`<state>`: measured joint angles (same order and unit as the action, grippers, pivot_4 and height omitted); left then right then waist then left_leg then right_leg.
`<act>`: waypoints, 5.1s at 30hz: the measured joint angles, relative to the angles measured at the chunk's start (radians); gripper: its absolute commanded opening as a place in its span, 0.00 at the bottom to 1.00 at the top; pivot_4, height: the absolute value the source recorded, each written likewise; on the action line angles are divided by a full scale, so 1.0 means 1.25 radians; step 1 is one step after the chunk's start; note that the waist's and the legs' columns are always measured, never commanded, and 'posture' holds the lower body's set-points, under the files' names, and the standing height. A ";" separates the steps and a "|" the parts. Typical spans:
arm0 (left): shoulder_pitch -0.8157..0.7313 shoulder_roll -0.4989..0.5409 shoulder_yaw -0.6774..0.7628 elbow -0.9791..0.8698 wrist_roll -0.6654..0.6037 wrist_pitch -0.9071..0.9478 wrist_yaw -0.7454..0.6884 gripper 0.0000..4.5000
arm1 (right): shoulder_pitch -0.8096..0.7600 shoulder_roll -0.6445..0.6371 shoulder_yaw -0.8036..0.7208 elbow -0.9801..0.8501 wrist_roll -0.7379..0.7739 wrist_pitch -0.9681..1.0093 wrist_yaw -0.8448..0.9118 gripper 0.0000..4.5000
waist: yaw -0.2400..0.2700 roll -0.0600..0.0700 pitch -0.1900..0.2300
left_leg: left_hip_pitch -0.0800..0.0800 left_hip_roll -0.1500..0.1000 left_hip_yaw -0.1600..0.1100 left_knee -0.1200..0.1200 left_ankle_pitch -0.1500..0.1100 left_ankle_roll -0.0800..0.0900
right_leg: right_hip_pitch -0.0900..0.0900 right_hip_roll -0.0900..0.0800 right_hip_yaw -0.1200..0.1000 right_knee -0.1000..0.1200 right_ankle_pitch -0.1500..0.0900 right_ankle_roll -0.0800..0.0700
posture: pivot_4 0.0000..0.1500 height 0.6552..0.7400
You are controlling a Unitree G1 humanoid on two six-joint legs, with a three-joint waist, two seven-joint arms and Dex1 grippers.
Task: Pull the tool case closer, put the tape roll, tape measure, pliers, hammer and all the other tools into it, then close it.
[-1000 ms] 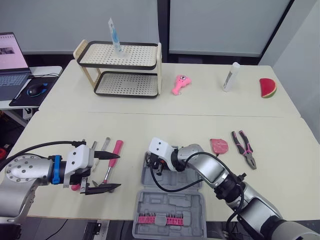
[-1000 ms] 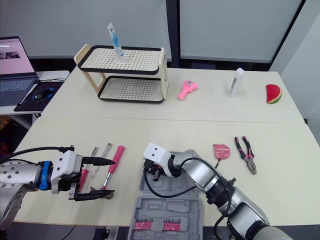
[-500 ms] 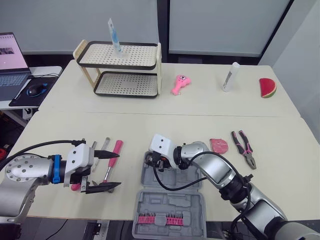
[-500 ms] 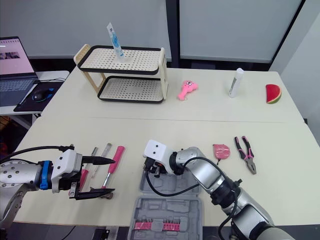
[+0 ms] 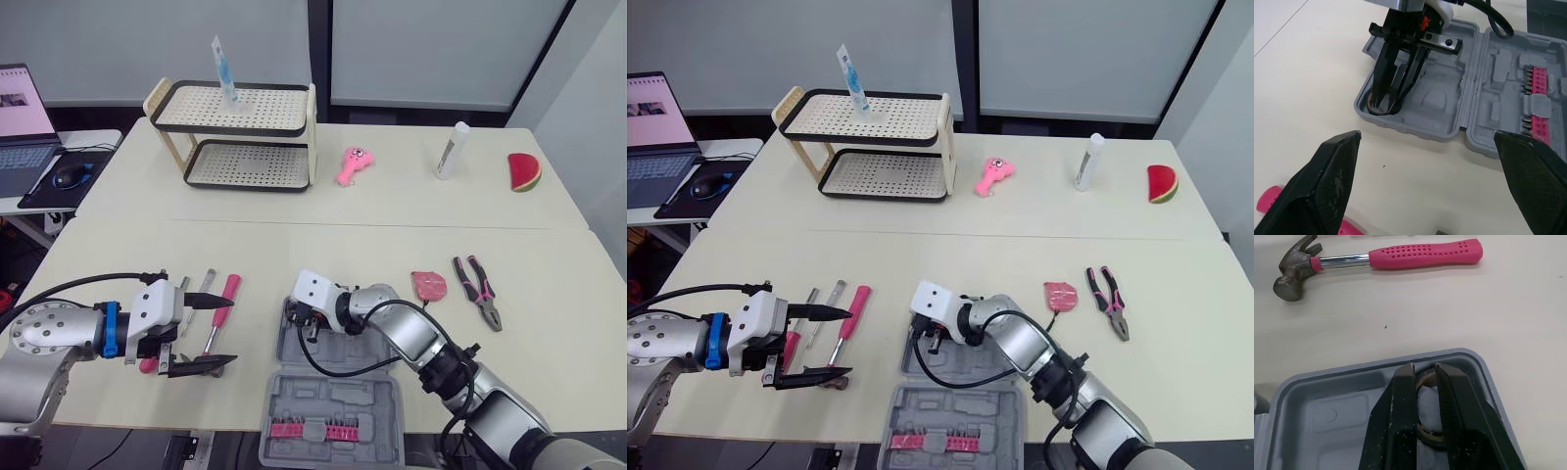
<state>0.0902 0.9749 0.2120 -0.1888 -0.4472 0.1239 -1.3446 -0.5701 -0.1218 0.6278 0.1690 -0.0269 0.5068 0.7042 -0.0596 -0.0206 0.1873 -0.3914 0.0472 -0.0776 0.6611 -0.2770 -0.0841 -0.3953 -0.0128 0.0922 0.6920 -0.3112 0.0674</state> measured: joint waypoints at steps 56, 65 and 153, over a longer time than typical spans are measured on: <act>0.324 -0.157 0.332 0.098 -0.039 0.242 0.335 1.00 | 0.960 -0.380 -1.000 -0.500 0.211 -0.126 0.138 0.69 | 0.003 -0.009 -0.008 | 0.013 0.001 0.003 -0.001 0.000 0.000 | 0.010 0.000 0.004 0.003 -0.006 -0.002 | 1.00 0.94; 0.376 -0.185 0.372 0.009 -0.050 0.322 0.388 1.00 | 0.948 -0.384 -0.961 -0.501 0.225 -0.149 0.128 0.99 | 0.003 -0.009 -0.007 | 0.012 0.000 0.004 -0.002 0.000 -0.001 | 0.009 -0.001 0.004 0.000 -0.009 -0.004 | 1.00 0.94; -0.105 -0.136 -0.275 -0.233 -0.054 0.062 -0.048 1.00 | 1.071 -0.235 -0.483 -0.869 0.181 0.355 -0.323 0.00 | 0.022 0.000 -0.011 | 0.010 0.000 0.003 -0.009 0.000 0.000 | 0.008 0.000 0.003 -0.008 -0.001 -0.001 | 1.00 0.94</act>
<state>-0.0408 0.8053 -0.1317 -0.4801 -0.5149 0.2017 -1.4050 0.7690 -0.4150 0.0237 -0.9167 0.1998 0.9503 0.3009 -0.0325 -0.0209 0.1735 -0.3794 0.0474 -0.0739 0.6503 -0.2765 -0.0842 -0.3847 -0.0132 0.0961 0.6823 -0.3129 0.0665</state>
